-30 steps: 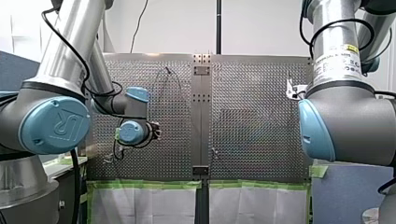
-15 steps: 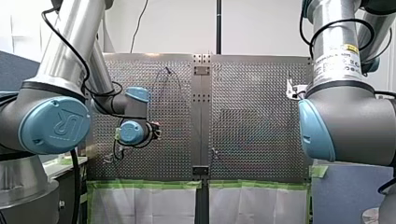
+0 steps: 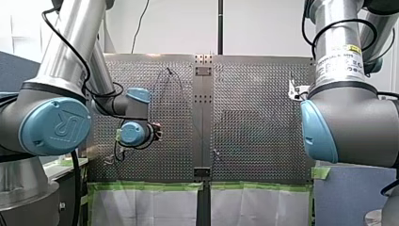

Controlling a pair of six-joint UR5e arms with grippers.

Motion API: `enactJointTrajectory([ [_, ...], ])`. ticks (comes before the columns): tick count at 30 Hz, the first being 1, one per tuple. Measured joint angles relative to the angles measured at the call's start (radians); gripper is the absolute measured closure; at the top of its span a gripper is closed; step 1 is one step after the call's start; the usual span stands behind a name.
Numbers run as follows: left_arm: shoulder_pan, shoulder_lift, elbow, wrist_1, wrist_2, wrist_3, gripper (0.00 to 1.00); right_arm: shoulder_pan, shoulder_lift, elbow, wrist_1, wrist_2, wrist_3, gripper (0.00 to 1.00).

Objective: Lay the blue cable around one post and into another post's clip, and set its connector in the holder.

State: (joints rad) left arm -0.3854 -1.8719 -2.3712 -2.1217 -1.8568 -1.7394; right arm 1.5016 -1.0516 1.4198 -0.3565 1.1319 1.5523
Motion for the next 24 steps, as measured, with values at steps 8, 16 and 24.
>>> enactJointTrajectory([
  [8,0.0,0.0,0.0,0.0,0.0,0.0,0.0,0.0,0.0,0.0,0.0,0.0,0.0,0.0],
  [16,0.0,0.0,0.0,0.0,0.0,0.0,0.0,0.0,0.0,0.0,0.0,0.0,0.0,0.0],
  [24,0.0,0.0,0.0,0.0,0.0,0.0,0.0,0.0,0.0,0.0,0.0,0.0,0.0,0.0],
])
